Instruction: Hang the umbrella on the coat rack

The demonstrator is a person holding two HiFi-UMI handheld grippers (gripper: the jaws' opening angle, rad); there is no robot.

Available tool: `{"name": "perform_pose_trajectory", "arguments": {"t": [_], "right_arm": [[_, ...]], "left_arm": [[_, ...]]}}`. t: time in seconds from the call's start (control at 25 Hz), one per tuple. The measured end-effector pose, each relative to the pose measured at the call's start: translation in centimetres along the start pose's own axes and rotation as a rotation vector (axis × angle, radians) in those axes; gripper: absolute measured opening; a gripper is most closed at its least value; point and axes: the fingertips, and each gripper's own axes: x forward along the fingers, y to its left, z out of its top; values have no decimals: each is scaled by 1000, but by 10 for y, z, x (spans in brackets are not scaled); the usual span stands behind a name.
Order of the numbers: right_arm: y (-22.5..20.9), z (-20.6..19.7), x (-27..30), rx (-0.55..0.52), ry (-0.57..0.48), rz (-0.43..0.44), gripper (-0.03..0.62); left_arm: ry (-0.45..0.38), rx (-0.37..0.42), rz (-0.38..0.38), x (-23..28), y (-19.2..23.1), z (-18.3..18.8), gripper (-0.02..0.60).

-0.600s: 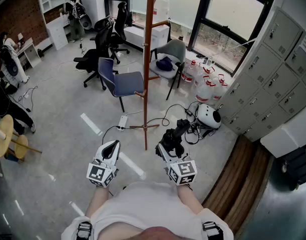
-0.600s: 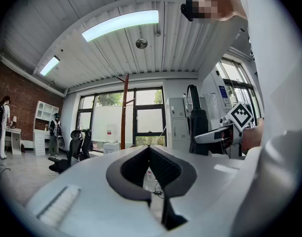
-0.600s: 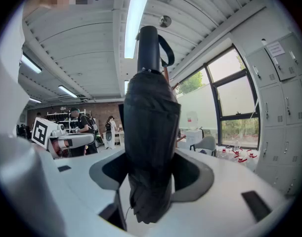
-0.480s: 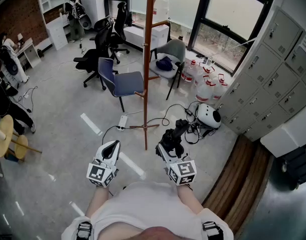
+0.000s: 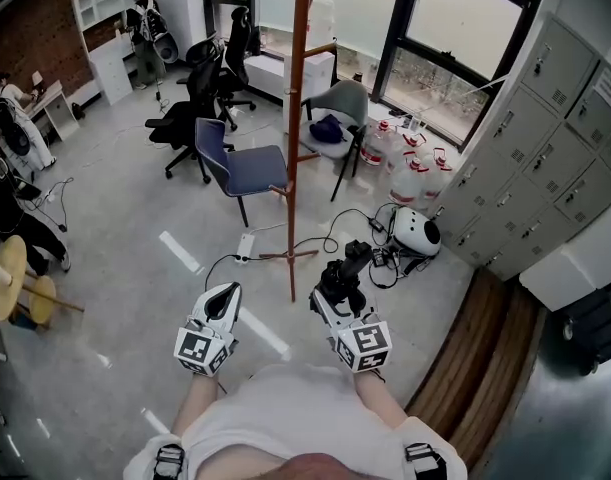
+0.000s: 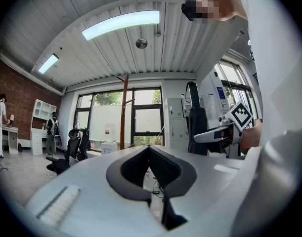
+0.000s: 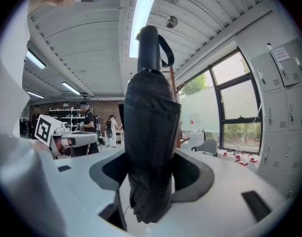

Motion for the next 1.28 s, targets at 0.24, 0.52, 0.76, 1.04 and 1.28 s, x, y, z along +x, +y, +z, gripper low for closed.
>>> {"name": "perform_pose_trajectory", "arguments": {"t": [0.24,0.52,0.76,1.04,1.28], "right_arm": [[18,0,9,-15,-4,-21,256],[41,8,18,-22,-1,-59,256],[57,7,30,-5,18,-84,256],[47,2,50,-2,20,-83,256],[4,7,92,1,4,-59,256]], "left_arm": [[-1,4,-29,-9,13,-7,11],[-20,18,-139,-22,24,-3,11],[-13,-28,-196,-28,34,-12,11],[-5,-28,-180,-17,54,-23,11],[2,-3,-143,30,77,-23,11]]}}
